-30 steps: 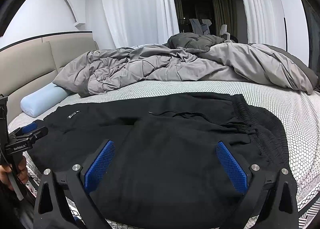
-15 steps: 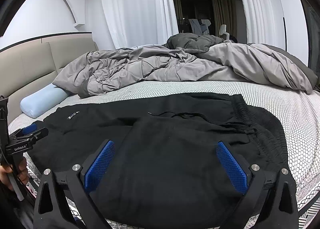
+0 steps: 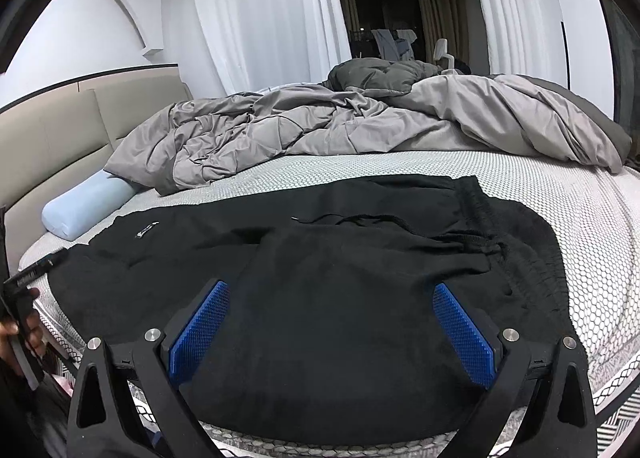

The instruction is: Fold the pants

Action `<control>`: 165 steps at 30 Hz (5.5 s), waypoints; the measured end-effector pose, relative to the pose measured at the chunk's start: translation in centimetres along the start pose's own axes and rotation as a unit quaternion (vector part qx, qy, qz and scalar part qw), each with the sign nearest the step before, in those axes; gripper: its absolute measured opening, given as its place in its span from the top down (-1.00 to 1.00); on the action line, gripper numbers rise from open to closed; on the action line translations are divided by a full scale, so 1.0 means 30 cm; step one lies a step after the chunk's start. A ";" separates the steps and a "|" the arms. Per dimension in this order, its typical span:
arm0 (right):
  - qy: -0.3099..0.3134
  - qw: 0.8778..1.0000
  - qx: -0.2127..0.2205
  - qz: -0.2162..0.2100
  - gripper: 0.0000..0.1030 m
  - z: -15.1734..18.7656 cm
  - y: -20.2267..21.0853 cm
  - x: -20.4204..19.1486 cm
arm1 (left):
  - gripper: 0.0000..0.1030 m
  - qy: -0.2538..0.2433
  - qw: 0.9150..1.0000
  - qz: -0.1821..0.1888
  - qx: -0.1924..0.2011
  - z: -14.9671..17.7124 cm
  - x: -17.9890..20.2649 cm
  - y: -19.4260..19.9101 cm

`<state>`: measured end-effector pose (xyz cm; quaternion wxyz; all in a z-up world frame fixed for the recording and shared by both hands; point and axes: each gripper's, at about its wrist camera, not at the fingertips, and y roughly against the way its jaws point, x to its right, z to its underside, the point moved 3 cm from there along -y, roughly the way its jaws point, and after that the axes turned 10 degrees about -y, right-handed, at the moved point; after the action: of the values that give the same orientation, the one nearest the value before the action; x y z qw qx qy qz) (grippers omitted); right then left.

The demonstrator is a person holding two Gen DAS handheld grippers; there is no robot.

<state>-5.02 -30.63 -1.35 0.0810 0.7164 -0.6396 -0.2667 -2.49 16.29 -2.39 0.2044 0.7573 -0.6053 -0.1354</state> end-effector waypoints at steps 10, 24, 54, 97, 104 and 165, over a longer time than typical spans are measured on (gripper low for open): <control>-0.038 0.999 0.005 0.012 -1.00 -0.006 0.033 0.105 | -0.96 0.154 0.984 -0.012 -0.087 0.161 -0.485 -0.026; -0.034 0.999 0.001 0.032 -1.00 -0.003 0.015 0.126 | 0.88 0.253 0.958 0.005 -0.137 0.152 -0.615 -0.226; -0.342 0.938 -0.050 0.038 -0.63 -0.018 -0.008 0.612 | 0.96 0.231 0.970 -0.031 -0.071 0.075 -0.606 -0.063; -0.300 0.951 -0.071 0.031 0.61 0.028 0.035 0.598 | 1.00 0.234 0.971 0.026 -0.038 0.053 -0.571 -0.080; -0.254 0.967 -0.012 0.021 0.62 -0.197 0.083 0.485 | 1.00 0.213 0.976 0.024 -0.034 -0.189 -0.520 -0.140; -0.296 0.950 -0.066 0.079 -0.82 -0.328 -0.336 0.506 | 0.98 0.282 0.949 -0.016 -0.143 -0.186 -0.673 -0.549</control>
<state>9.15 -45.70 -1.88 -0.0444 0.5458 -0.6702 -0.5010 9.56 39.74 -6.14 0.4705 0.7370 -0.4852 -0.0051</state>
